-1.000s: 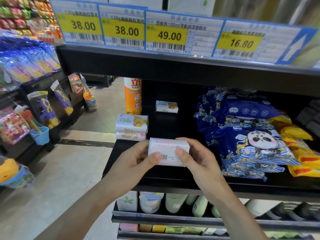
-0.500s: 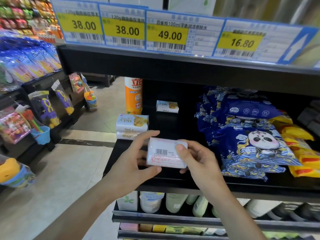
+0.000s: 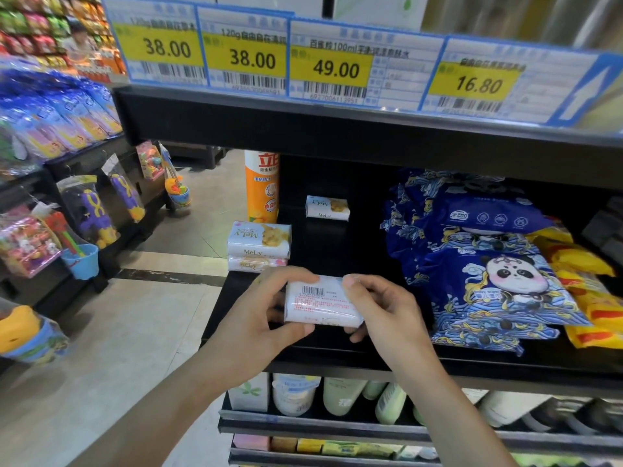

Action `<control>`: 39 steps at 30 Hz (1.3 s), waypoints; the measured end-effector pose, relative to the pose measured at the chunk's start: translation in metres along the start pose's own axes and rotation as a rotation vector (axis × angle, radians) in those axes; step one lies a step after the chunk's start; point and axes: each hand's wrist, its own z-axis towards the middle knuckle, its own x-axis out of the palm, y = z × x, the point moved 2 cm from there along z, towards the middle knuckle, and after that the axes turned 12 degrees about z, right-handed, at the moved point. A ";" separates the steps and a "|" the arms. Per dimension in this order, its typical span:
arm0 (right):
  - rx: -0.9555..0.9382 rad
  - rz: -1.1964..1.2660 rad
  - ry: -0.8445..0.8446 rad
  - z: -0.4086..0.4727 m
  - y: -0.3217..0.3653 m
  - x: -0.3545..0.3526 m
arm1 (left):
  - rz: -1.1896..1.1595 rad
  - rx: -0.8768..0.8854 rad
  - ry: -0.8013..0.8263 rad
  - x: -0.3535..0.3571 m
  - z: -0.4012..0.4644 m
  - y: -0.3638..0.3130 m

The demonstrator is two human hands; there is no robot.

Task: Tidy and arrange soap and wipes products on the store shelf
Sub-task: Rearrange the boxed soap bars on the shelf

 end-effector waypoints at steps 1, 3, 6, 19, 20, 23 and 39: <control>-0.003 0.008 -0.004 0.000 0.000 0.000 | -0.007 -0.005 0.002 0.000 0.000 0.000; -0.013 0.016 -0.005 0.000 -0.001 0.000 | -0.021 -0.011 0.015 0.000 0.000 0.000; -0.032 0.012 0.004 -0.003 -0.002 0.003 | -0.056 -0.011 0.021 -0.001 0.000 -0.001; -0.300 -0.228 0.164 -0.020 0.001 0.001 | -0.115 -0.029 -0.036 0.002 0.003 -0.001; -0.365 -0.315 0.148 -0.021 0.000 0.003 | -0.104 -0.038 -0.055 0.002 0.003 -0.001; -0.559 -0.617 0.135 -0.026 -0.007 0.012 | -0.071 -0.068 -0.120 0.005 0.004 -0.003; -0.761 -0.872 0.202 -0.006 0.013 0.021 | -0.082 -0.276 -0.250 0.002 0.009 -0.012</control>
